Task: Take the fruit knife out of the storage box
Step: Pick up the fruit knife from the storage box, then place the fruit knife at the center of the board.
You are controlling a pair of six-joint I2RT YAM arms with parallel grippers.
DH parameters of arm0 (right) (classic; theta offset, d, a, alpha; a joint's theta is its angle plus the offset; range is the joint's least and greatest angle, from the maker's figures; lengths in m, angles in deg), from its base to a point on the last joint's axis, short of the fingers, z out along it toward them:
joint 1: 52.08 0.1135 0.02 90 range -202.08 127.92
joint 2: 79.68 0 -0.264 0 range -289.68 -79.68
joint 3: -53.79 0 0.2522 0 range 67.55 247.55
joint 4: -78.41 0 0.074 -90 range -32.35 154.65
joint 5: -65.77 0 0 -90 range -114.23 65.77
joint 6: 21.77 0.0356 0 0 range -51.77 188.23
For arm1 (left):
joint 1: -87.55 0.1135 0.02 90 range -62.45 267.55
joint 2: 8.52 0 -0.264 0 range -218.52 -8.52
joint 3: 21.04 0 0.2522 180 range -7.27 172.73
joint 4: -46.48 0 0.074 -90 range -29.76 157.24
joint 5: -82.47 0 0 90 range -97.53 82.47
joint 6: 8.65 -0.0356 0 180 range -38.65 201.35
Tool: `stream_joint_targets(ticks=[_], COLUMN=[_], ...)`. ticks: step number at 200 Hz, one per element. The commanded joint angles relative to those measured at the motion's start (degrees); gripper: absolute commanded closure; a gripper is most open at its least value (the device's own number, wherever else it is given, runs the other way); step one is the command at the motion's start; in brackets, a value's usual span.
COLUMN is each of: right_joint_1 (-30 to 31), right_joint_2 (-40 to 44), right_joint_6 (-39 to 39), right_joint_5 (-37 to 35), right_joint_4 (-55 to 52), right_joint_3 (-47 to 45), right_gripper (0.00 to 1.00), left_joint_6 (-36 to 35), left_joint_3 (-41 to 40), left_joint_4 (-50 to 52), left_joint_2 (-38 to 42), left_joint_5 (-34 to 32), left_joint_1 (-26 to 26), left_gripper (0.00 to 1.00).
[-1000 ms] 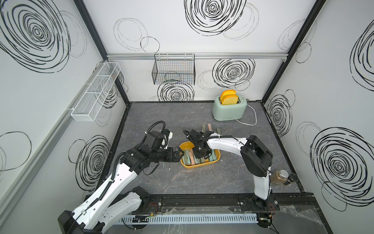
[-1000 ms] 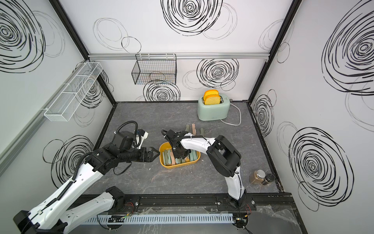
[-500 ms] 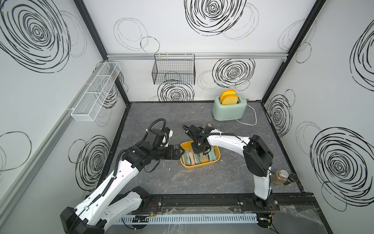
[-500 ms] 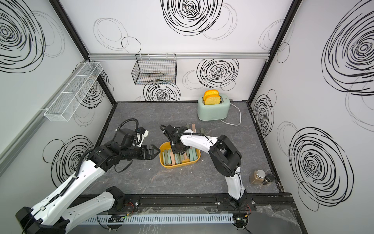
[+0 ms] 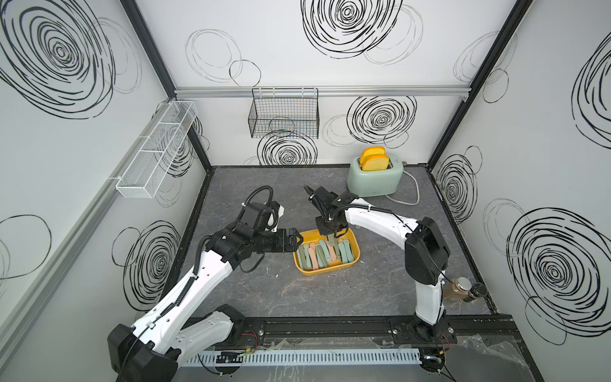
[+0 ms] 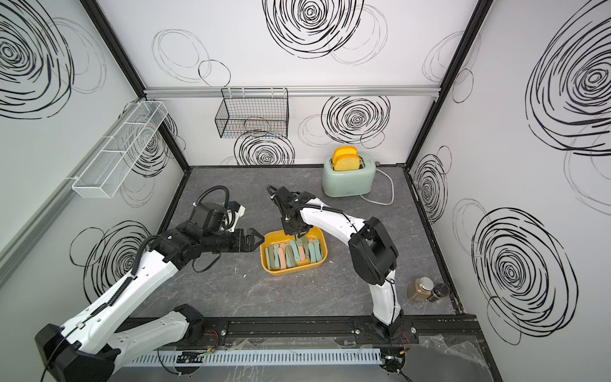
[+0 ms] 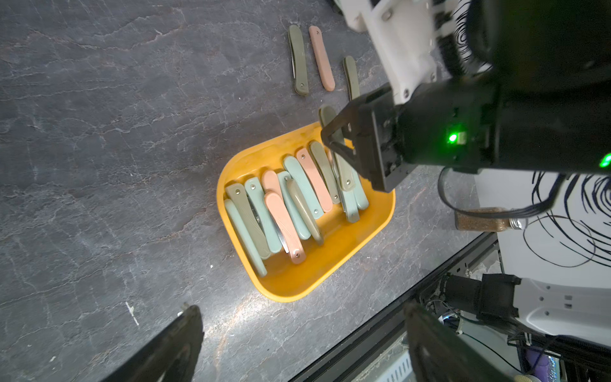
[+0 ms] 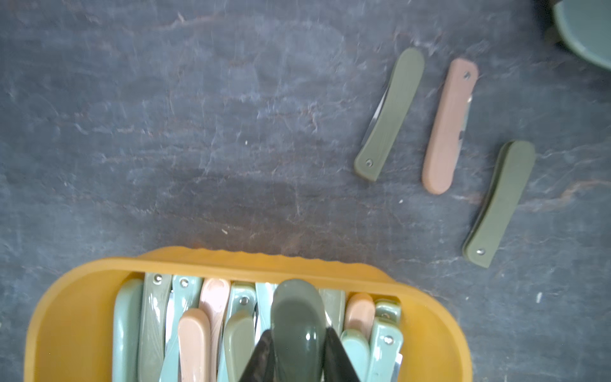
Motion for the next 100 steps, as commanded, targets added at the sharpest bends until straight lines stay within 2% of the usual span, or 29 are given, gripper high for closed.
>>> stream_joint_targets(ticks=[1, 100], right_joint_1=[-2.2, -11.6], right_joint_2=[-1.3, -18.3], right_joint_6=[-1.7, -4.3], right_joint_5=[-0.1, 3.8], right_joint_4=[-3.2, -6.4], right_joint_3=[4.7, 27.3], right_gripper=[0.74, 0.73], left_joint_6=[-0.9, -0.7], left_joint_3=[2.7, 8.9], left_joint_4=[-3.5, -5.7], left_joint_2=[-1.2, -11.1], left_joint_5=[0.8, 2.3], left_joint_1=[0.6, -0.3], left_gripper=[0.02, 0.02])
